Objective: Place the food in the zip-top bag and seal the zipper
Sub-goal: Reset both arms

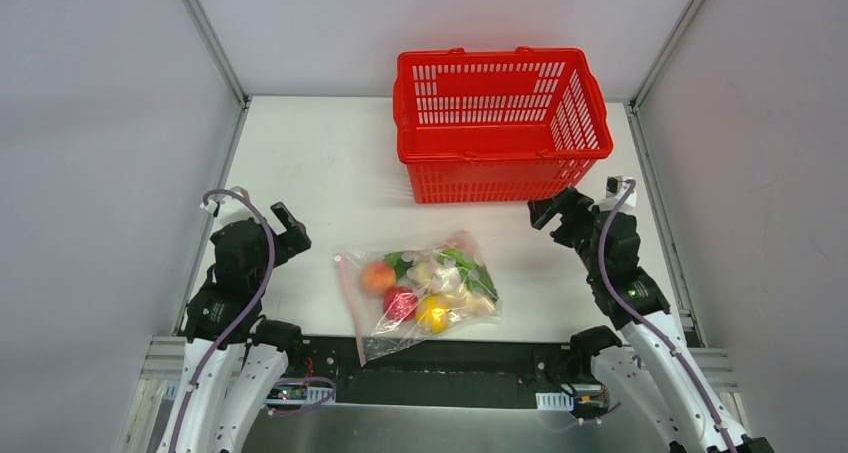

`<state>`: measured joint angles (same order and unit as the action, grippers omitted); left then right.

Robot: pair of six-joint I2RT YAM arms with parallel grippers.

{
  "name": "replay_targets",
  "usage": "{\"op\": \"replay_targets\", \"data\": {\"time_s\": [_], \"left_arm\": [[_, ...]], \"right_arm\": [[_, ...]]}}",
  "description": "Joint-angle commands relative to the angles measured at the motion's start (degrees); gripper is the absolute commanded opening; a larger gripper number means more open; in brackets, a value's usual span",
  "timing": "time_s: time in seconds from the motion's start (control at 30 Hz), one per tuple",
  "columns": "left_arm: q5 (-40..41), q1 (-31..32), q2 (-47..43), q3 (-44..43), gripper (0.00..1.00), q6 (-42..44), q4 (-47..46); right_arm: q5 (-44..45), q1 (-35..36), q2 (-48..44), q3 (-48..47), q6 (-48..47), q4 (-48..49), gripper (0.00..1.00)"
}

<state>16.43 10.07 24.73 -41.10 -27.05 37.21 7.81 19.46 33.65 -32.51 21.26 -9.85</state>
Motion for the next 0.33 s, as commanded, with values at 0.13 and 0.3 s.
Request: {"op": "replay_targets", "data": {"time_s": [0.13,0.3], "left_arm": [[-2.1,0.0,1.1,-0.7,0.99,-0.4,-1.2],[-4.0,0.3,0.3,-0.2,0.99,1.1,-2.7]], "right_arm": [[-0.2,-0.2,0.1,-1.8,0.5,2.5,1.0],[0.1,-0.2,-0.1,-1.6,0.2,2.5,1.0]]}}
